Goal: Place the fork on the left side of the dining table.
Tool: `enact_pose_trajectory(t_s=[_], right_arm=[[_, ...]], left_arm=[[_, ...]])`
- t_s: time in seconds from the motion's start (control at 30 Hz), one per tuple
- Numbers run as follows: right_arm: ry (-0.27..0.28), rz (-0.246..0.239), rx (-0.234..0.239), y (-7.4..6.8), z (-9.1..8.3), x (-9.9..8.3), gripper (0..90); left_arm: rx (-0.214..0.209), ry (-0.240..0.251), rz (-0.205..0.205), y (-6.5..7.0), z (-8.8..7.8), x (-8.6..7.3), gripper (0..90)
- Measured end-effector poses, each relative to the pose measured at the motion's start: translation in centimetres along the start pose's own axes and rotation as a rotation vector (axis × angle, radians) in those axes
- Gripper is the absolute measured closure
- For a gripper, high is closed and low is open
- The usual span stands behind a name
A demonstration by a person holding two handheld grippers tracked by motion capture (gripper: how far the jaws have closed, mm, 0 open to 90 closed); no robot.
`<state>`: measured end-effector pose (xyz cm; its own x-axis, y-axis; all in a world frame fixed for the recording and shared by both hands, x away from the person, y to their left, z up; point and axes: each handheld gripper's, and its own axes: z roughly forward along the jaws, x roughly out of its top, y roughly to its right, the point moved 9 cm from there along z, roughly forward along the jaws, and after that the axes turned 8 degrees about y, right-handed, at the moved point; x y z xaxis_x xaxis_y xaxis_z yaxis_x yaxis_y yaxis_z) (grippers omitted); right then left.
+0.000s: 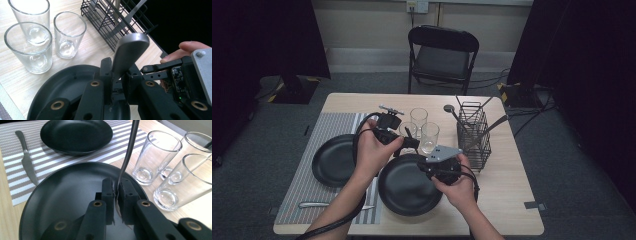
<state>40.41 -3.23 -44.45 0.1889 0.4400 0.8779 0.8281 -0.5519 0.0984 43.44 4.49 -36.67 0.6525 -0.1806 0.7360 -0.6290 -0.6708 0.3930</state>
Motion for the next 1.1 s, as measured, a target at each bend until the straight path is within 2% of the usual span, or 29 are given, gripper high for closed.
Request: enact_pose_trajectory(t_s=[0.33, 0.8, 1.1], right_arm=[[0.018, 0.035, 0.037, -0.3, 0.0, 0.3, 71.8], [0.031, 0.052, 0.044, 0.0, -0.4, 0.8, 67.6], [0.033, 0.051, 0.050, 0.1, -0.4, 1.0, 69.1]], left_arm=[[-0.004, -0.009, 0.008, -0.1, 0.0, -0.2, 79.8], [-0.006, -0.034, 0.020, -0.4, -0.2, -0.6, 79.8], [0.001, -0.038, 0.024, -0.7, -0.6, -0.7, 79.8]])
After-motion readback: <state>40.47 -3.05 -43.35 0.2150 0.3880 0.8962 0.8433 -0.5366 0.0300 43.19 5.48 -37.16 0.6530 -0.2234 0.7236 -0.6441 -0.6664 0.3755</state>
